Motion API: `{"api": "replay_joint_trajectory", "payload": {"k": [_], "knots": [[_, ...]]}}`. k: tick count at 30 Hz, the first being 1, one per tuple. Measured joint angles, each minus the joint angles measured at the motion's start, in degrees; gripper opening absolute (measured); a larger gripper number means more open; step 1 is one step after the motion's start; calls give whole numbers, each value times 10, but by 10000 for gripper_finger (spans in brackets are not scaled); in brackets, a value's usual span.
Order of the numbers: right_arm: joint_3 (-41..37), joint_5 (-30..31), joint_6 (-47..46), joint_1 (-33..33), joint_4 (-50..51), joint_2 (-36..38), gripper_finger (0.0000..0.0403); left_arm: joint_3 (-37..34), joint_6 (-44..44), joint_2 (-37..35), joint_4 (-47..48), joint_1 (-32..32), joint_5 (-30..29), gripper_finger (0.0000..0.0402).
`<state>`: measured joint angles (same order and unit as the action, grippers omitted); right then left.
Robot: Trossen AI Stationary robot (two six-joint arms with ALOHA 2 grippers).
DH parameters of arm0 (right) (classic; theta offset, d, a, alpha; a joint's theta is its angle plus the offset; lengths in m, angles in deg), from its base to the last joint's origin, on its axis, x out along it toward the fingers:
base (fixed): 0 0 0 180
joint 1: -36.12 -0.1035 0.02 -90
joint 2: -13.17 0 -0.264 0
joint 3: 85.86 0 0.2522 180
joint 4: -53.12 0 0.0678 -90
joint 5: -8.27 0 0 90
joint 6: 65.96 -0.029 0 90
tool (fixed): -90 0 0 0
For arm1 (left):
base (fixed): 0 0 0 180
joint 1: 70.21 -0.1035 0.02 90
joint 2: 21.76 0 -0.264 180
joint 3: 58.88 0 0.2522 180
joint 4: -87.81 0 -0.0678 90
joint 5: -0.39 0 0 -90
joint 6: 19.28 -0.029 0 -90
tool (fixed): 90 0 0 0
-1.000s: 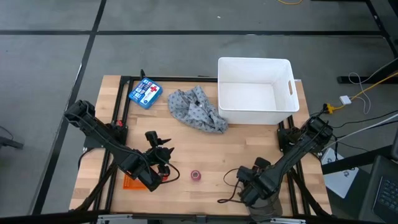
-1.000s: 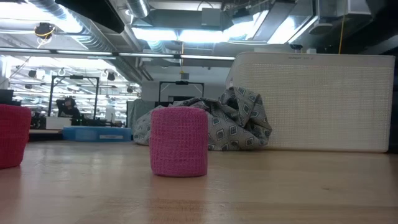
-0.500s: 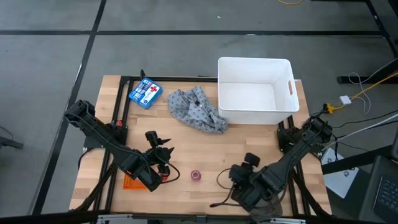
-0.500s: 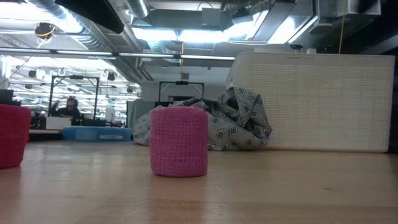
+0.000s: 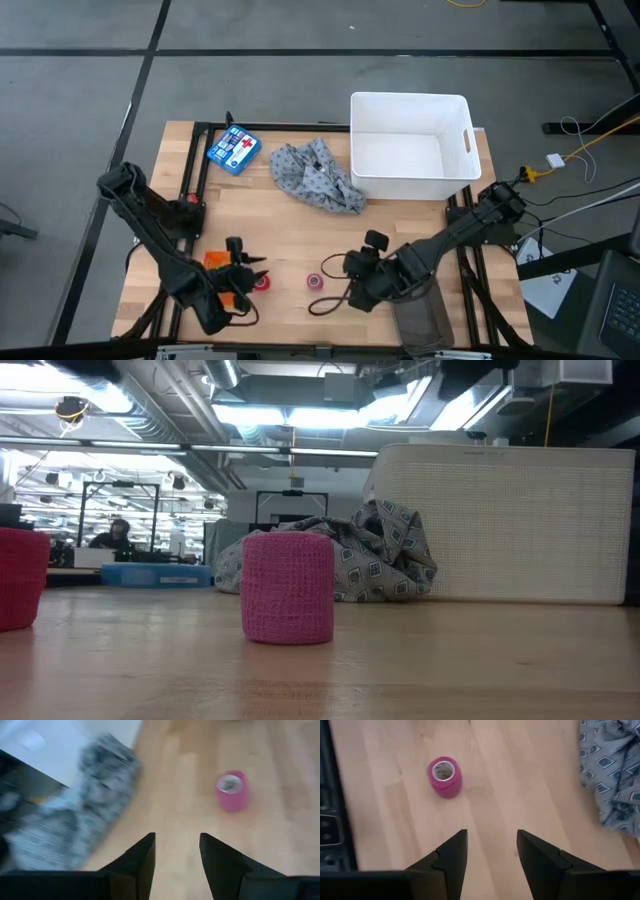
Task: Pick & place medical supplies in basket/bin
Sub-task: Put the pink bandage into the black bin
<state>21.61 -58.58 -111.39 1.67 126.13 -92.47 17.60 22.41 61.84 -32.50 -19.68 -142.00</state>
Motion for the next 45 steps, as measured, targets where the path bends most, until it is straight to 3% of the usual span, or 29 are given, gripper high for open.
{"api": "replay_joint_trajectory", "payload": {"k": [7, 13, 20, 26, 31, 34, 45], "knots": [[0, 0, 43, 21, -3, -2, 171, -30, 40, -15, -124, -12, 133, 149], [0, 5, 59, 25, -3, -2, 171, -30, 131, 26, -97, -24, 276, 150], [0, 15, 70, 25, -4, -2, 171, -30, 151, 48, -71, -41, 314, 151], [-4, 14, 73, 31, -22, -3, 171, -30, 111, 40, -71, -49, 271, 149], [-43, -68, 103, 59, -132, -12, 171, -29, 78, 25, -71, -49, 195, 148], [-68, -114, 118, 81, -192, -30, 171, -29, 46, 7, -69, -54, 185, 148], [-69, -173, 146, 128, -258, -108, 171, -29, 40, -53, -39, -4, 52, 144]]}}
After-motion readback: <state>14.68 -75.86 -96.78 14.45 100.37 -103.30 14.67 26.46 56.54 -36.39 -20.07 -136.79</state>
